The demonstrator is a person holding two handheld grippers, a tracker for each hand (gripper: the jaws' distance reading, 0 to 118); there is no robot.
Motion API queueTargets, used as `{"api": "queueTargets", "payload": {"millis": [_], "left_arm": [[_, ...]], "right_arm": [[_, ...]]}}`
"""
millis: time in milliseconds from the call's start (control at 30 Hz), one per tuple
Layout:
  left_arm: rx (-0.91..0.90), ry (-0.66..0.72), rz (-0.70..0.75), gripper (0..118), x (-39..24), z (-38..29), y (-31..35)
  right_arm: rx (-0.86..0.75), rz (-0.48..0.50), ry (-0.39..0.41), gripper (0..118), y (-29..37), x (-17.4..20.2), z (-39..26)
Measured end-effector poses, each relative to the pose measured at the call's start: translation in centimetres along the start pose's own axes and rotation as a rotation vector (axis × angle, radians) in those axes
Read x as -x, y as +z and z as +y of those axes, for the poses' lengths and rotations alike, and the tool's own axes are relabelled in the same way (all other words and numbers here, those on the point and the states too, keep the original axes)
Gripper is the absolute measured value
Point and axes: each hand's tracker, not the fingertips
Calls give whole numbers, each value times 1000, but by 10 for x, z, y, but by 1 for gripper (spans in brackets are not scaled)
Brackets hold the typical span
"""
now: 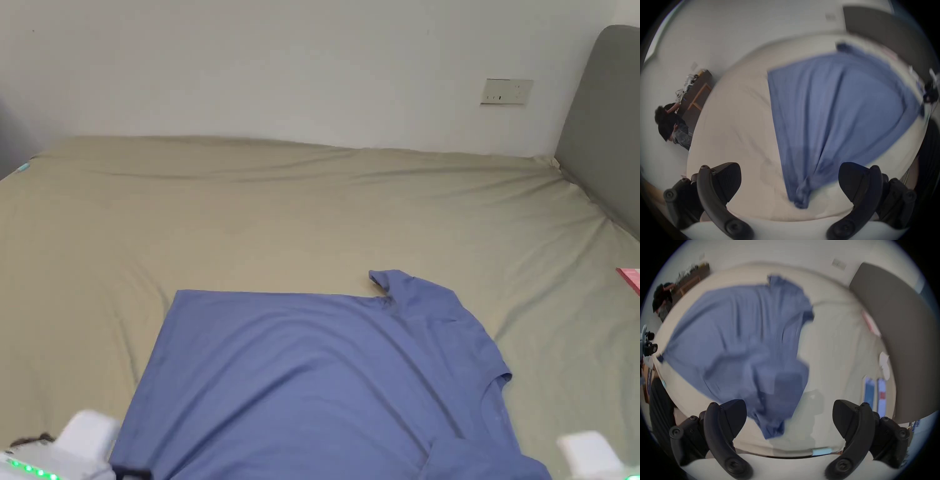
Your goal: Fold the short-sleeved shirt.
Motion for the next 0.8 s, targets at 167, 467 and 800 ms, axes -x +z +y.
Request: {"api": "queueTargets", "payload": {"millis": [167, 467, 800], "left_arm": [[-421, 189, 46, 117, -10, 68, 82], [-806, 218, 174, 23, -66, 114, 167], [-843, 113, 173, 0, -92, 117, 179]], "right_arm": [[-423, -38, -74, 110, 101, 16, 69], [-890, -50, -33, 43, 204, 97, 100], [-942, -91, 32, 2, 208, 129, 102]]}}
